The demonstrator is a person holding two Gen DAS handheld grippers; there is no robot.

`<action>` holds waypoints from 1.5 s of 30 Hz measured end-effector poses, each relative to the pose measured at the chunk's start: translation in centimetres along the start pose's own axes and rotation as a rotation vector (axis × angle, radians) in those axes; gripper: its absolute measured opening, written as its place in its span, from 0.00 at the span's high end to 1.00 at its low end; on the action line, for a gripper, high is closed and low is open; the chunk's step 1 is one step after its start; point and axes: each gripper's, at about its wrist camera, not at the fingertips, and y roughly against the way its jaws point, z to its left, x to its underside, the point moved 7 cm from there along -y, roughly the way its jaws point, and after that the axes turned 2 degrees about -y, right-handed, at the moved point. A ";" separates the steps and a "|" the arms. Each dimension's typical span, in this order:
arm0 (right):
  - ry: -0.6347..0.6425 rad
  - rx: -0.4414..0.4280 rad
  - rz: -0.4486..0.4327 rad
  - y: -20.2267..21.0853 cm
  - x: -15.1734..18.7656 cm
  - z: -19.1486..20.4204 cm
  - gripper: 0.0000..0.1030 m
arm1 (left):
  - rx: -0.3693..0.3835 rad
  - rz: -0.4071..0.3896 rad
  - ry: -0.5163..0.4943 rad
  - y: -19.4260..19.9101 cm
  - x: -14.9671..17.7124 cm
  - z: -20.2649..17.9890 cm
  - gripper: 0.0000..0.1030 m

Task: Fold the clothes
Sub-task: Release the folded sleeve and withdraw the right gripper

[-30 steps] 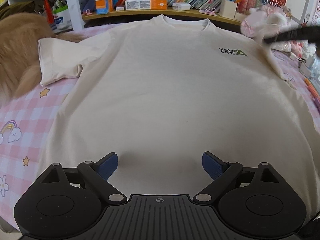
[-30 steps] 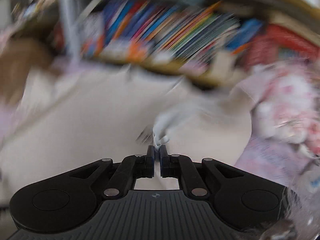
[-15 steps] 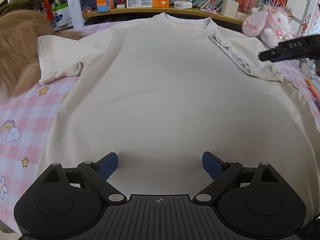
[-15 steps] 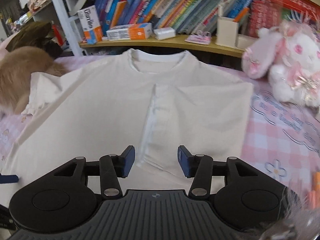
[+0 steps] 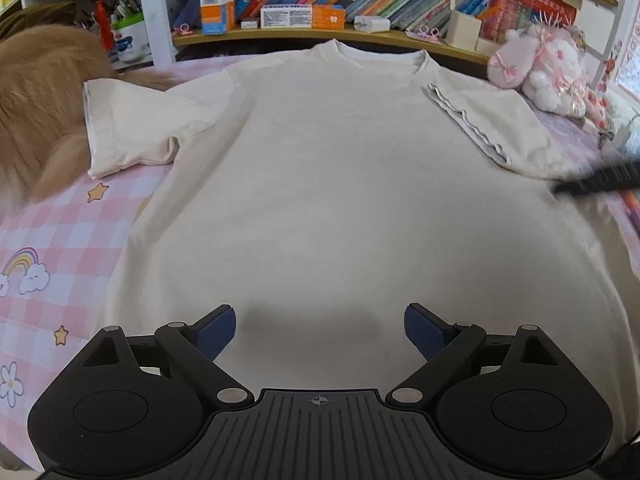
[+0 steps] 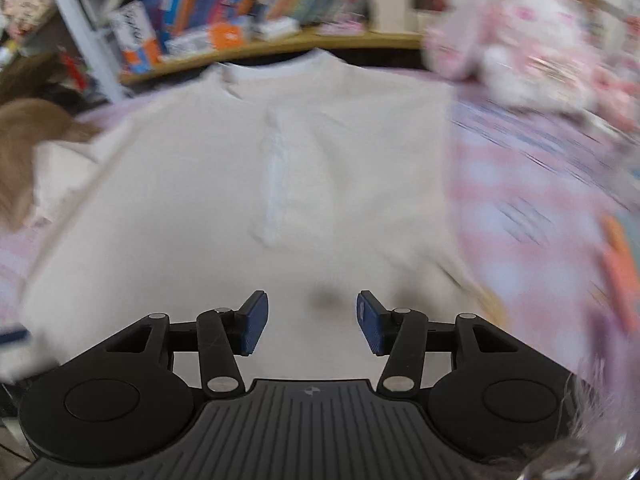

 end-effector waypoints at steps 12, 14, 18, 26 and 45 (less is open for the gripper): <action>-0.120 0.253 0.030 6.3 10.2 -4.0 0.54 | -0.018 -0.014 -0.002 0.7 -0.5 5.8 0.09; -0.146 0.265 0.024 6.6 11.0 -3.9 0.55 | -0.028 -0.020 0.002 1.0 -0.5 7.0 0.09; -0.215 0.273 0.008 7.2 12.1 -3.9 0.64 | -0.058 -0.053 0.038 1.7 -0.3 9.4 0.11; -0.233 0.287 -0.018 7.5 12.5 -3.5 0.92 | -0.071 -0.005 0.117 0.9 1.1 13.9 0.67; -0.297 0.351 -0.023 7.9 12.5 -4.0 0.89 | 0.009 -0.006 0.043 1.9 2.5 13.4 0.90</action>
